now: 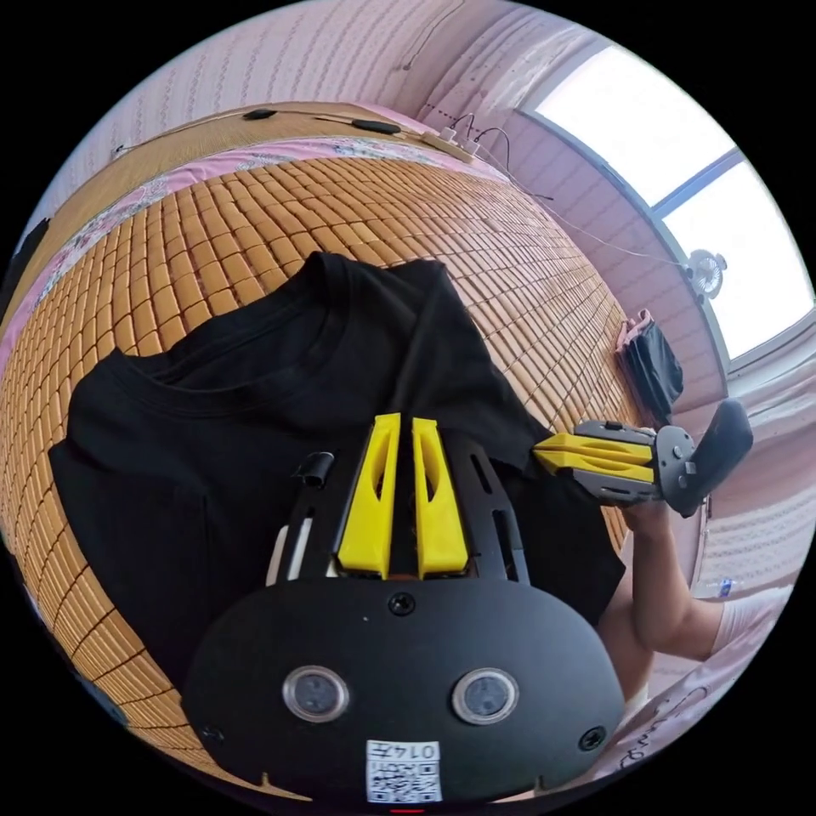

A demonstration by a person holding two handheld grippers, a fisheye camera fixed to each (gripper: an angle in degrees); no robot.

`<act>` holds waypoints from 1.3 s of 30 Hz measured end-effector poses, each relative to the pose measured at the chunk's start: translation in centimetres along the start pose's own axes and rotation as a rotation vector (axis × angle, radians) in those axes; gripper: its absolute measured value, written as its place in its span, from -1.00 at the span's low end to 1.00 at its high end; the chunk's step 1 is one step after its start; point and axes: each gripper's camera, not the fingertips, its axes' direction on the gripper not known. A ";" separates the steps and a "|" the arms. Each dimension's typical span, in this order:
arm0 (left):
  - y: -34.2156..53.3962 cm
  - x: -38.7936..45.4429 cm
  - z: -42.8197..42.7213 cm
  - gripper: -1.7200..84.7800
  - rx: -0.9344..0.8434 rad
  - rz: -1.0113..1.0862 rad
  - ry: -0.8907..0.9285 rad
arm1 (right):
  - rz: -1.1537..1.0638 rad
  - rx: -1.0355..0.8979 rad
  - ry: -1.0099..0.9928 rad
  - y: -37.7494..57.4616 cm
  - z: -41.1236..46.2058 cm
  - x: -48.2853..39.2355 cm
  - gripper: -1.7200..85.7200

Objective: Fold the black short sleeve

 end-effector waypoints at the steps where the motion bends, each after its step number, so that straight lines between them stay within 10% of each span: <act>1: 0.3 -0.6 -0.3 -0.89 0.003 -0.011 0.015 | 0.000 0.000 0.001 0.0 -0.1 -0.1 -0.96; 18: 12.2 -16.0 -14.6 -0.74 0.179 -0.125 -0.199 | 0.212 0.176 -0.029 -2.5 -2.6 2.3 -0.64; 26: 12.5 -20.4 -13.2 -0.83 0.156 -0.356 -0.097 | 0.223 -0.092 0.000 -12.6 5.0 5.4 -0.77; 39: 15.7 -21.3 -22.6 -0.98 0.465 -0.377 -0.153 | 0.123 0.065 -0.030 -19.6 1.0 2.1 -0.96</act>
